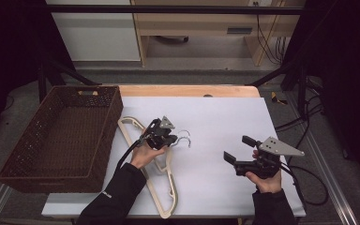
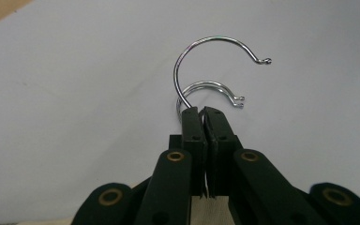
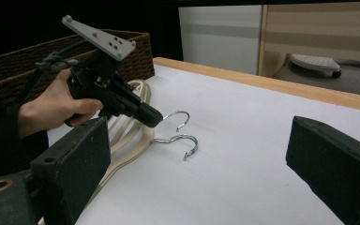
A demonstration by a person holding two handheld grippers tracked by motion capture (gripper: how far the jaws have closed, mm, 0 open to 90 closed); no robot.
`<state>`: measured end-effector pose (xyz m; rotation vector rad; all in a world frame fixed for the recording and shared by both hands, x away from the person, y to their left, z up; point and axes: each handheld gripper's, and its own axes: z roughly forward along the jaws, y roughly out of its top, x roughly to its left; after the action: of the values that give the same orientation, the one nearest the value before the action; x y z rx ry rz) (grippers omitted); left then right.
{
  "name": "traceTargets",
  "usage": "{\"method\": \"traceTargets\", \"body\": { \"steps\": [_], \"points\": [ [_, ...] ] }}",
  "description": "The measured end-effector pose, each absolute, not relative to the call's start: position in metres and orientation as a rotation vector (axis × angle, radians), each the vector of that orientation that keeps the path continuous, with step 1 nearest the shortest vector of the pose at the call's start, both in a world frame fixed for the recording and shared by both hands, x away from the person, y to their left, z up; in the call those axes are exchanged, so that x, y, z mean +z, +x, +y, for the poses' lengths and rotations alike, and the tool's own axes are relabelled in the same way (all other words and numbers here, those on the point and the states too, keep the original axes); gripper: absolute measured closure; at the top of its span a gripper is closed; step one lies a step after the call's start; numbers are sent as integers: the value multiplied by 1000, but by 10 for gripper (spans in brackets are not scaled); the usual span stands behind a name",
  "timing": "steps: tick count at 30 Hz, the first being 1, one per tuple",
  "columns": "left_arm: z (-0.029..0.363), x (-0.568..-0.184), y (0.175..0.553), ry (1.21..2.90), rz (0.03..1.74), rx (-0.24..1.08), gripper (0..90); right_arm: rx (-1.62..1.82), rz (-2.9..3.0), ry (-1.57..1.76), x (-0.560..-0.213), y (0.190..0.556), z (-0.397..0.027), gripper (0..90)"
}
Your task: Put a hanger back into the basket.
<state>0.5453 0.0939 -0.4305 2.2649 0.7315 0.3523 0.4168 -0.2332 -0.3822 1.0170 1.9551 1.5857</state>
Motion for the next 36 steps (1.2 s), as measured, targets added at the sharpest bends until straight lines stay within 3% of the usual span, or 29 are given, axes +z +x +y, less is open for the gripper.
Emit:
{"method": "traceTargets", "body": {
  "steps": [17, 33, 36],
  "points": [
    [112, -405, 519, 2168, 721, 420, 879, 1621, 2078, 1026, -388, 422, -189, 88],
    [115, -399, 512, 2151, 713, 430, 883, 1561, 2197, 1098, -404, 442, -120, 188],
    [116, -397, 511, 2148, 710, 433, 883, 1575, 2229, 1133, -413, 449, -104, 245]
  ]
}}
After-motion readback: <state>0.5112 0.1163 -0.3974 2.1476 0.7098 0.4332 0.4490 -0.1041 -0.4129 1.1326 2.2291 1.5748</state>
